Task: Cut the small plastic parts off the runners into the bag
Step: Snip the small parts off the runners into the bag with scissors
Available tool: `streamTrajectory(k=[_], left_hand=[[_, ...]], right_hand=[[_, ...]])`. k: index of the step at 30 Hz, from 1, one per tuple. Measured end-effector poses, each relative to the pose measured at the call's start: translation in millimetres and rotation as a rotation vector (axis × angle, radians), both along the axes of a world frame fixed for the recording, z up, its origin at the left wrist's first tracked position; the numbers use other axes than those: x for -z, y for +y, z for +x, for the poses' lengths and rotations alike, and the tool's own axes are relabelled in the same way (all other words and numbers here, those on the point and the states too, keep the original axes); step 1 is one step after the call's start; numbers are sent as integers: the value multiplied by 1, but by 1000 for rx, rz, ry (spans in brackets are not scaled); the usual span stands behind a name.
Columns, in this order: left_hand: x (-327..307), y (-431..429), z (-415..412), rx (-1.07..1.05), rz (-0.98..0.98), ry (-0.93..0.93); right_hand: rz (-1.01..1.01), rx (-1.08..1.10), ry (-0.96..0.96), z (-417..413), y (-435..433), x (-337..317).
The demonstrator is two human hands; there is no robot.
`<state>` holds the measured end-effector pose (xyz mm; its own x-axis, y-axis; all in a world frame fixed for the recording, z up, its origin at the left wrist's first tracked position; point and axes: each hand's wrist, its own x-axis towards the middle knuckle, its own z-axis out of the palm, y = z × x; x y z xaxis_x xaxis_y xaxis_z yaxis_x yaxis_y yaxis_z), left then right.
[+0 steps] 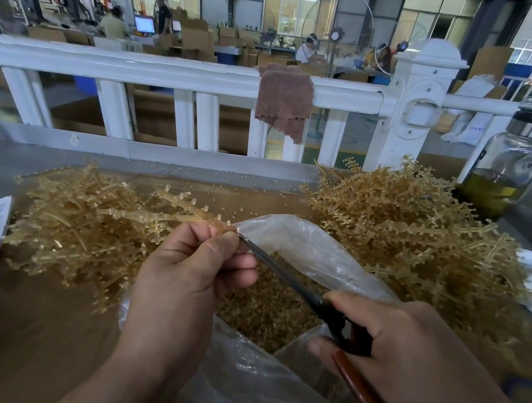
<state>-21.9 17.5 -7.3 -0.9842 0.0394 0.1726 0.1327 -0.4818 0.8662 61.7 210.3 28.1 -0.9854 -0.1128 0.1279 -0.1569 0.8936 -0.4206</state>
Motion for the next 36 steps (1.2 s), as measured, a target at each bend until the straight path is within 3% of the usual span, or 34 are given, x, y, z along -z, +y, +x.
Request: streamTrajectory(k=[36], left_hand=[[-6,2,1,29,-29,33]], right_hand=[[-1,-16,116,-2,5,3]])
